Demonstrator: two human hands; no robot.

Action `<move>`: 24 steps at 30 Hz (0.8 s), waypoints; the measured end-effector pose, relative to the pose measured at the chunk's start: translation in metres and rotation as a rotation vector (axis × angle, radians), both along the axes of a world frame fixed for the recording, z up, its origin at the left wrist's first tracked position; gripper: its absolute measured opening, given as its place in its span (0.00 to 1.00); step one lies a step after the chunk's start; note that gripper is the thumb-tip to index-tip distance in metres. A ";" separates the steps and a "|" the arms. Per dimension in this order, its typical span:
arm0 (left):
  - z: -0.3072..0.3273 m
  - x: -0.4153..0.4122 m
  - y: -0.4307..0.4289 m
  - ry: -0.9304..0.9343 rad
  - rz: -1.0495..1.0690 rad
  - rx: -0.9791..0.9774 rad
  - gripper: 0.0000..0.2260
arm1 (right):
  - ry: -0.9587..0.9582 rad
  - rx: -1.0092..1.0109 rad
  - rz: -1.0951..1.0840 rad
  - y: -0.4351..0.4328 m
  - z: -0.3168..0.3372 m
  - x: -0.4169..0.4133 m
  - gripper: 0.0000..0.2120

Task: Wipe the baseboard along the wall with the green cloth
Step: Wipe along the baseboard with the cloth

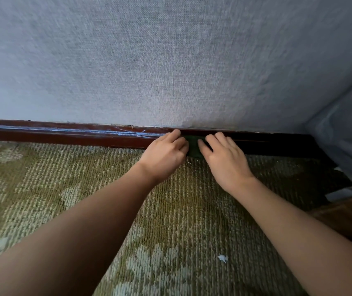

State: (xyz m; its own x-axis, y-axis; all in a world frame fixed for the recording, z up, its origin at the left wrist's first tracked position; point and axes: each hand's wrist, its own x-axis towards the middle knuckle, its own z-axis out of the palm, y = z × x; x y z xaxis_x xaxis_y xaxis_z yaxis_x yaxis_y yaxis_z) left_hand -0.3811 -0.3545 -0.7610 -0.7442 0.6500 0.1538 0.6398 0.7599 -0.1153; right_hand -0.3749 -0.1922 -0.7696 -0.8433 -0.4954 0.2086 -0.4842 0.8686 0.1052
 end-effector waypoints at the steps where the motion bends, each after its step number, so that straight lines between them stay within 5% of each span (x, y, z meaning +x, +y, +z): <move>1: 0.001 -0.001 0.000 0.005 0.005 0.031 0.16 | 0.002 -0.012 0.001 0.001 0.000 -0.002 0.21; 15: -0.009 -0.008 0.009 -0.028 0.050 0.084 0.15 | -0.070 -0.110 -0.025 0.000 -0.006 -0.011 0.17; 19: -0.006 -0.005 0.008 -0.020 0.005 0.075 0.04 | -0.162 -0.023 -0.035 0.002 -0.010 -0.008 0.18; 24: -0.004 -0.001 0.006 0.063 -0.056 0.010 0.16 | 0.000 -0.015 0.020 0.009 -0.004 0.004 0.19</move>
State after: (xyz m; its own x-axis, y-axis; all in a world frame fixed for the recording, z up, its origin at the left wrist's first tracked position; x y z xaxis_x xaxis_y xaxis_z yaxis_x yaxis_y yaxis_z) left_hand -0.3823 -0.3487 -0.7650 -0.6956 0.6882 0.2059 0.6727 0.7247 -0.1496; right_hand -0.3712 -0.1834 -0.7737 -0.8334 -0.5086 0.2162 -0.5012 0.8604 0.0918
